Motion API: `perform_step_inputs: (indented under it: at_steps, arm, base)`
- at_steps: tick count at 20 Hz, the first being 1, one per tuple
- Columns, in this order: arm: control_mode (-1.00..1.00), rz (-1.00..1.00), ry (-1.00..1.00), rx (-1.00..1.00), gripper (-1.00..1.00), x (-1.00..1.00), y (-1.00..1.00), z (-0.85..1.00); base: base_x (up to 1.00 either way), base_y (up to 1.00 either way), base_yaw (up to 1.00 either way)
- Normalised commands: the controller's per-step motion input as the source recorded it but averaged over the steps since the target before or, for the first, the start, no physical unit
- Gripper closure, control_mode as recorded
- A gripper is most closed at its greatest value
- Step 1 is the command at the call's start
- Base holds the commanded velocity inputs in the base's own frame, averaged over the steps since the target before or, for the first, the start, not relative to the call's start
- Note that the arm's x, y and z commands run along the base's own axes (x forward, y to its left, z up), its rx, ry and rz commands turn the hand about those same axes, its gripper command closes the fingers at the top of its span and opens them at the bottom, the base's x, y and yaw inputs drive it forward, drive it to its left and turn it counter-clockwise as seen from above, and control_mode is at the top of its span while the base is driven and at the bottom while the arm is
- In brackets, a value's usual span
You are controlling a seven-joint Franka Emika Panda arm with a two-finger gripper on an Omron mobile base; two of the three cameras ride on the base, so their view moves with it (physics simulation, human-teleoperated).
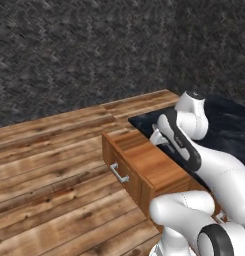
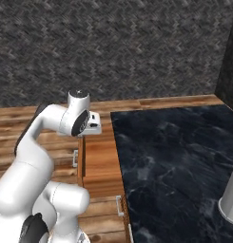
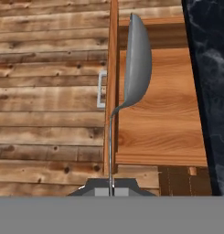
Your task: Organize the utensils by type. Pick up the wooden spoons from the counter and place them in the open cabinet. Then pick up the metallic utensils from the counter and place them in the open drawer.
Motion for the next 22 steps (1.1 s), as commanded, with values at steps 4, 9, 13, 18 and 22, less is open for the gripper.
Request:
perform_step_inputs:
  at_steps: [4, 9, 13, 18, 22]
  arm:
    - [-1.00, 0.00, 0.01, 0.00, 1.00, 0.72, -0.06, -0.16]
    - [-1.00, 0.00, 0.12, 0.00, 1.00, 0.60, 0.01, -0.24]
    - [-1.00, 0.00, 0.18, 0.00, 1.00, 0.44, 0.05, -0.38]
    - [-1.00, 0.00, 0.13, 0.00, 1.00, 0.23, 0.00, -0.35]
    - [-1.00, -0.05, 0.00, 0.00, 1.00, -0.04, 0.01, -0.25]
  base:
    - [0.00, 0.00, 0.00]
    - [0.00, 0.00, 0.00]
    - [0.00, 0.00, 0.00]
    - [0.00, 0.00, 0.00]
    - [0.00, 0.00, 0.00]
